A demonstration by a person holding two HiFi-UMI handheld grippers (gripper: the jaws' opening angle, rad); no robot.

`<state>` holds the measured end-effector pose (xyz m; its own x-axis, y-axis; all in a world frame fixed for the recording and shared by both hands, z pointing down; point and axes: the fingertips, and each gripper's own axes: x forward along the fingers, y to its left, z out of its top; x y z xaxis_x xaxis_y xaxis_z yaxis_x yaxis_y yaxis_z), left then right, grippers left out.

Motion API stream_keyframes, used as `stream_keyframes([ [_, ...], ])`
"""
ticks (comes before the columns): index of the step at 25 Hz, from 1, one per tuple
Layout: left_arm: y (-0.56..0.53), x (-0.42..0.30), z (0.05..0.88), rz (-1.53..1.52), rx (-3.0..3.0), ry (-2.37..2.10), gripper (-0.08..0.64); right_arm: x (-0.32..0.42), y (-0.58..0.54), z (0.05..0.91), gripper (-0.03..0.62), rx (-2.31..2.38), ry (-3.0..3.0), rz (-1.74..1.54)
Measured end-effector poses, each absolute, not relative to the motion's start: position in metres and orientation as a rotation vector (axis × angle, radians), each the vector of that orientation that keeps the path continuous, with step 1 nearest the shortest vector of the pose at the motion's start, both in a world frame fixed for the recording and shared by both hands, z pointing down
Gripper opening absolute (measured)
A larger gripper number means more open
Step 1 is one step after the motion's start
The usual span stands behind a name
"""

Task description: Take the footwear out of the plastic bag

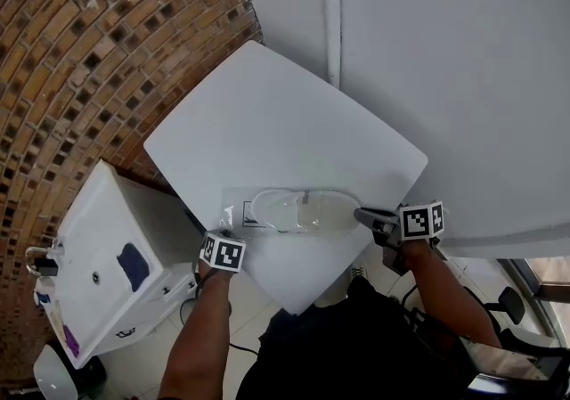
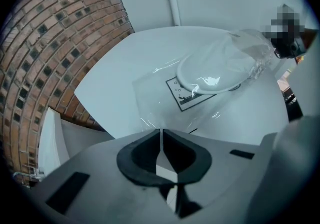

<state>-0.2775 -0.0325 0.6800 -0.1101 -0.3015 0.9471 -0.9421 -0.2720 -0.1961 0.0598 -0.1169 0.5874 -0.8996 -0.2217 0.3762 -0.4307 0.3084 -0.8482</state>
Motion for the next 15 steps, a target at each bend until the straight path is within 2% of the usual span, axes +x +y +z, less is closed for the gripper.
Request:
stream_keyframes([
  [5,-0.027,-0.282,0.68,1.375,1.536,-1.394,0.025,0.064,-0.117,0.583,0.037,0.624,-2.398,1.711],
  [7,-0.031,-0.28,0.672,1.341,1.567,-1.424,0.038,0.064,-0.118,0.581,0.035,0.632,-2.403,1.725],
  [8,-0.037,-0.276,0.664,1.31,1.611,-1.45,0.069,0.064,-0.118,0.58,0.035,0.635,-2.406,1.725],
  [9,-0.044,-0.27,0.655,1.279,1.669,-1.471,0.104,0.063,-0.12,0.579,0.035,0.636,-2.41,1.721],
  [15,-0.081,-0.194,0.621,1.241,2.071,-1.36,0.109,0.06,-0.122,0.577,0.035,0.636,-2.416,1.707],
])
